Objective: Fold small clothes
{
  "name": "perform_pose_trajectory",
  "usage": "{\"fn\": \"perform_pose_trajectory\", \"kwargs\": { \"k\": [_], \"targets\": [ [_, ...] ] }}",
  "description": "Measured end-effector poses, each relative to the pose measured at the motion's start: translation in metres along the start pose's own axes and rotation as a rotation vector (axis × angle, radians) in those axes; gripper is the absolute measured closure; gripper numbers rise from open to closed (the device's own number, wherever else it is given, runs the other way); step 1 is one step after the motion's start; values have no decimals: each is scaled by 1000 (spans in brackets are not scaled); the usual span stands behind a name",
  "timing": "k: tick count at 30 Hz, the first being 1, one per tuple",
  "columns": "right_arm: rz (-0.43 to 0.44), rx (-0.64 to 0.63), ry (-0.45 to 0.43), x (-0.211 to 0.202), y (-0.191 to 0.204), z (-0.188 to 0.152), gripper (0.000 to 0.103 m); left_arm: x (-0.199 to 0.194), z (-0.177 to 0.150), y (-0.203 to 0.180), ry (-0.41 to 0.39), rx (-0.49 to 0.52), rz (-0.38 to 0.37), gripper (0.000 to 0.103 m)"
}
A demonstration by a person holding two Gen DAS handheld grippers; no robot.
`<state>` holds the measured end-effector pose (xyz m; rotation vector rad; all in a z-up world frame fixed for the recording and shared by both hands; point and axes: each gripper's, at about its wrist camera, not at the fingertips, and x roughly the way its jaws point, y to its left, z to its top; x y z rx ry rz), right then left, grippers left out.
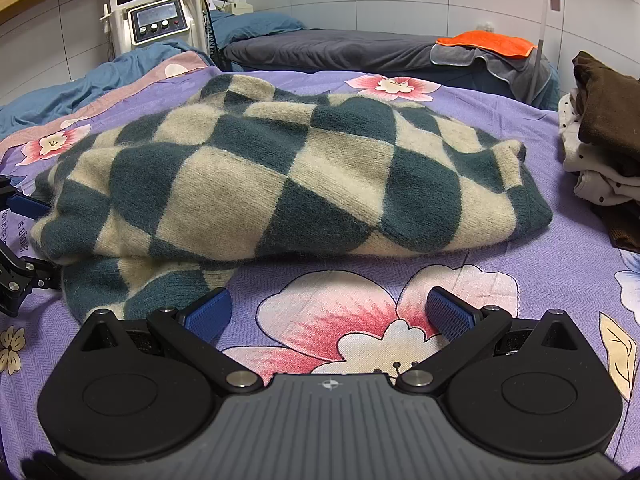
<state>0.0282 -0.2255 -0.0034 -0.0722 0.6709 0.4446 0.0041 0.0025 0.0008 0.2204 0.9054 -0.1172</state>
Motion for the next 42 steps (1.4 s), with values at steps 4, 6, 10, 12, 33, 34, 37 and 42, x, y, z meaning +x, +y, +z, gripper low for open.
{"fn": "perform_pose_trajectory", "kwargs": {
  "k": [4,6,10,12,33,34,37,42],
  "targets": [
    [0,0,0,0,0,0,0,1,1,-1,4,12,17,0],
    [0,0,0,0,0,0,0,1,2,-1,7,14,16,0],
    [0,0,1,0,0,0,0,1,3,-1,9,23,18,0],
    [-1,0,1,0,0,0,0,1,3,-1,4,18,12,0],
    [-18,32,62,-4,-1,-2,0,4,18,-1,129,22,5,0],
    [-14,37,66,-4,-1,-1,0,5,20,-1,143,19,1,0],
    [9,25,64,-1,0,5,0,6,24,1,173,22,-8,0],
    [33,90,202,-14,4,32,0,-19,28,5,171,56,-17,0]
  ]
}}
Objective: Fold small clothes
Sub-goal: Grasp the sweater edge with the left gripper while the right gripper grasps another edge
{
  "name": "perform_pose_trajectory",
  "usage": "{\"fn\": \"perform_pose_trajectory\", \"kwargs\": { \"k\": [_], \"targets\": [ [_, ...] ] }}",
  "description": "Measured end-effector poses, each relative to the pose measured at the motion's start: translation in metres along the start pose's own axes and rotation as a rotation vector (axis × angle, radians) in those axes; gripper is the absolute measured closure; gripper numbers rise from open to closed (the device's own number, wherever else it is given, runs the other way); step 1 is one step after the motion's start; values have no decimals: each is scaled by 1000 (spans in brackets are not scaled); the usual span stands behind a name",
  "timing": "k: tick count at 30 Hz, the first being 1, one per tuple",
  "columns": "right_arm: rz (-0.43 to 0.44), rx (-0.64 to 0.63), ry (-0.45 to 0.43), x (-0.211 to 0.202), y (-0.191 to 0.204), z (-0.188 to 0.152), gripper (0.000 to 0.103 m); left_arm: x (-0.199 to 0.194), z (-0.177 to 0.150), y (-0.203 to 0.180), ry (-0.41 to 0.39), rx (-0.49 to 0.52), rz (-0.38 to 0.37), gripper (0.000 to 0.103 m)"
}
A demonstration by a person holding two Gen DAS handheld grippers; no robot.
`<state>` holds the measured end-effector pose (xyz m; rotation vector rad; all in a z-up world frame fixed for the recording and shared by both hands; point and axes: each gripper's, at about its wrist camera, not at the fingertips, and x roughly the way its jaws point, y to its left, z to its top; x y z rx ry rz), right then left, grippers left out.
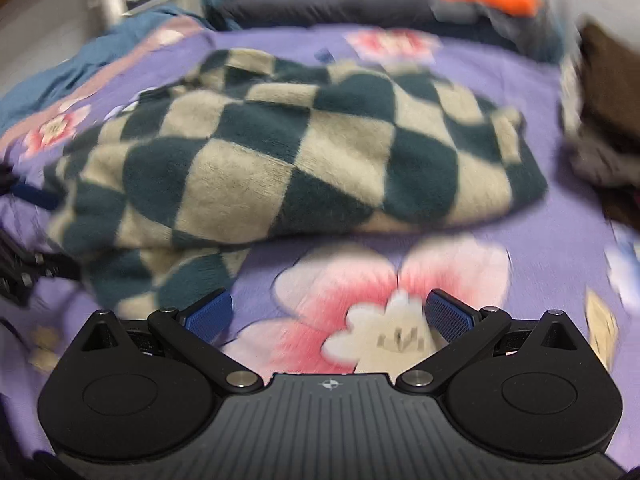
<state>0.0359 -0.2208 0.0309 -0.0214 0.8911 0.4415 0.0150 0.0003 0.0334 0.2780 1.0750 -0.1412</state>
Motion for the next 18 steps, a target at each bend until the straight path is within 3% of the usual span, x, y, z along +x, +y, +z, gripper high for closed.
{"fn": "perform_pose_trajectory", "kwargs": {
  "k": [1,3,6,9,11,13,15,18],
  "targets": [
    [2,48,14,-12,0,5,0,-10,0,3,-23,6,8,0],
    [31,75,-68,-40,4,14,0,-35,1,12,-87,22,42,0],
    [2,17,-116,-67,20,49,0,-65,15,31,-185,62,114,0],
    [68,-25,-149,-60,31,93,0,-58,44,56,-204,118,157,0],
    [140,25,-102,-35,30,131,0,-40,67,76,-176,115,178,0],
    [187,49,-44,-2,42,163,3,-11,85,104,-112,25,148,0],
    [230,54,-11,26,59,188,8,21,94,130,-34,-85,49,0],
    [150,37,70,69,79,196,9,52,98,144,20,-128,-49,0]
  ]
}}
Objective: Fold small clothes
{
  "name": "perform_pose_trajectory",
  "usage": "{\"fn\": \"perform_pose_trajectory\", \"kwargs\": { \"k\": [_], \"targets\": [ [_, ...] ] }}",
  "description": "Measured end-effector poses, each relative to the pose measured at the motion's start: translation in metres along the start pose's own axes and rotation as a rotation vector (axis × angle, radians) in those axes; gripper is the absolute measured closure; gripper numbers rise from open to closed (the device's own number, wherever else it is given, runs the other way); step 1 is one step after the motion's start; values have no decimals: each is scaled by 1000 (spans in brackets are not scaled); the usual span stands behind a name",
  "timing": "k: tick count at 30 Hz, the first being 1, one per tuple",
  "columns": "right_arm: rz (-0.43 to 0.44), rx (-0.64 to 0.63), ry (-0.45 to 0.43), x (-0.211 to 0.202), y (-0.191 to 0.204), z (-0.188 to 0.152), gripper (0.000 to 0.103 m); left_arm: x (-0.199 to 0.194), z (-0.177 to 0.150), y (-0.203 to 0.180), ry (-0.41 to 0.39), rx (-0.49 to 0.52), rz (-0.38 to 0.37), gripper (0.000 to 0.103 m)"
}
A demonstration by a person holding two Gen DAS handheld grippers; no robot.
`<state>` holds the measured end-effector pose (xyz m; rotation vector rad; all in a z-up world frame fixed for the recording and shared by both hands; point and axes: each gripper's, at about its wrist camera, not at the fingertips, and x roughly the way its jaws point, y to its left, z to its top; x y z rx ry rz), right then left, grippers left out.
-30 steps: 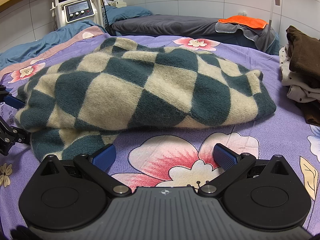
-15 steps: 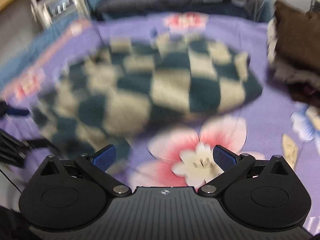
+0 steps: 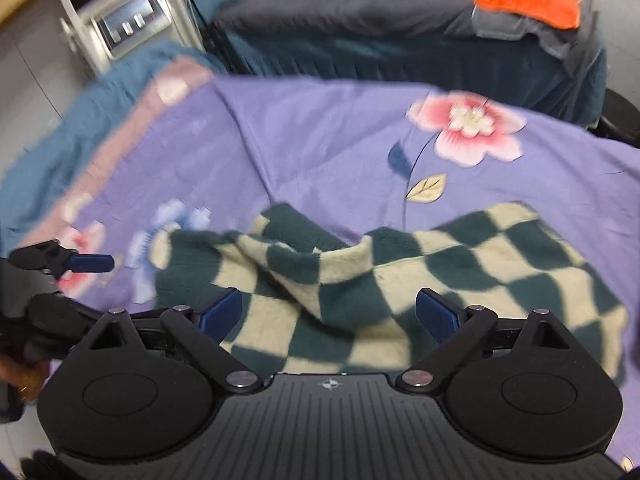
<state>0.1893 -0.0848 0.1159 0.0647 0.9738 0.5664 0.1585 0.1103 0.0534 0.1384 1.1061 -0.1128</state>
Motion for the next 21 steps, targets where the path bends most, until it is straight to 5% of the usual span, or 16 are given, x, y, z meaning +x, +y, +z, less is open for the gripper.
{"fn": "perform_pose_trajectory", "kwargs": {
  "k": [2,5,7,9,10,11,17,21],
  "targets": [
    [-39,-16,52,29,8,-1,12,19,-2,-6,44,17,-38,0],
    [-69,-22,109,61,15,-7,32,28,-8,-15,59,10,-78,0],
    [-104,-7,93,64,10,-12,73,24,-13,-16,26,-7,-90,0],
    [-113,74,78,53,-7,-13,88,17,-15,-14,18,-28,-125,7],
    [-108,105,58,42,-13,-13,90,12,-15,-11,10,-35,-158,40],
    [-94,116,28,28,-16,-13,91,9,-13,-10,3,-37,-178,52],
    [-79,271,-159,-100,-40,-29,92,-74,-15,-25,-163,47,-405,56],
    [-138,315,-186,-188,-56,-67,92,-128,-34,-69,-175,170,-578,56]
  ]
}}
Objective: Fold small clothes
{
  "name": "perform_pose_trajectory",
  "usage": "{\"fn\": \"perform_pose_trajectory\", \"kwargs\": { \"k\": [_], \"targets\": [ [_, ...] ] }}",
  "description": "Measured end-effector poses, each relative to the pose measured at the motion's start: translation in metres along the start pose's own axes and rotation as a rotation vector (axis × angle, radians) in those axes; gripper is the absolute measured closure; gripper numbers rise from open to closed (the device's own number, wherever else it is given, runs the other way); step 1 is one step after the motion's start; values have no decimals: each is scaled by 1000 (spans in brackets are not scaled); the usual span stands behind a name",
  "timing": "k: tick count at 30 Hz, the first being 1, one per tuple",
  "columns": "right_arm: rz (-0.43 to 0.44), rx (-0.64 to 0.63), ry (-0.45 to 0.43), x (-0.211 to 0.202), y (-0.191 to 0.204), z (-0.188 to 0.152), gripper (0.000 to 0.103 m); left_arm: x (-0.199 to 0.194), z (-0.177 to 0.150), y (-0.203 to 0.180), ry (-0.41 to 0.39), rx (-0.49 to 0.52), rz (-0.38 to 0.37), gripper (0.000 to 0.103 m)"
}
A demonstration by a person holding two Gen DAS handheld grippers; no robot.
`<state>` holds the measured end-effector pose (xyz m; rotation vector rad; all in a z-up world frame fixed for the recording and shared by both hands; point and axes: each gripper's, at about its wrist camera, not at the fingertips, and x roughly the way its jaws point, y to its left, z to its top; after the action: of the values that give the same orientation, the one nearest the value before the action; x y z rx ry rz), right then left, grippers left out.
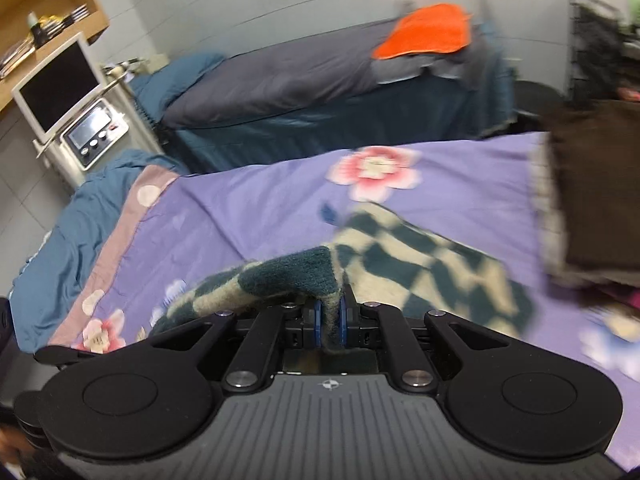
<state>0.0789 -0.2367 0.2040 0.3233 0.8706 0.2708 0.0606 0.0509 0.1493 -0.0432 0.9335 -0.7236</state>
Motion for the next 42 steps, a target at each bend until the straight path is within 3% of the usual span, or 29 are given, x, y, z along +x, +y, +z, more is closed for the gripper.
{"fn": "perform_pose_trajectory", "kwargs": {
  "k": [4,6,9,10,11,12,13,15,19,22,23,25,28,30,33,35,40,42],
  "targets": [
    [-170,54,87,-52,-36,-46,92,23,-22,-55,137,68,-184,55],
    [-244,117,164,-62,-55,-77,92,44,-35,-74,221,109,-208,55],
    [-333,163,292,-65,-72,-127,92,66,-44,-78,323,65,-216,48],
    [-345,169,338,-62,-76,-141,91,69,-43,-74,342,54,-211,43],
    [-350,195,398,-57,-82,-153,89,68,-43,-72,350,47,-203,25],
    [-357,244,439,-54,-86,-165,84,65,-40,-67,350,43,-183,18],
    [-346,293,448,-54,-91,-172,84,59,-38,-60,341,40,-155,0],
    [-319,298,404,-63,-92,-172,81,45,-31,-41,316,25,-84,0],
    [-316,185,278,-78,-79,-139,40,17,-10,2,235,-78,66,0],
    [-291,187,236,-71,-94,-112,32,17,21,26,176,-147,142,0],
    [-295,183,232,-70,-98,-103,31,18,32,29,152,-140,151,0],
    [-336,156,235,-78,-97,-89,21,28,54,30,101,-99,172,0],
    [-430,95,207,-82,-113,-79,19,63,84,26,113,-21,178,0],
    [-449,124,166,-82,-127,-75,19,99,98,20,160,28,181,0],
    [-367,232,128,-71,-132,-68,19,149,105,14,226,91,190,0],
    [-317,233,125,-54,-124,-64,20,177,108,10,253,150,188,0],
    [-247,116,236,11,-85,-65,20,232,99,10,389,236,217,0],
    [-266,62,296,37,-73,-73,21,239,94,8,404,228,173,0]
  ]
}}
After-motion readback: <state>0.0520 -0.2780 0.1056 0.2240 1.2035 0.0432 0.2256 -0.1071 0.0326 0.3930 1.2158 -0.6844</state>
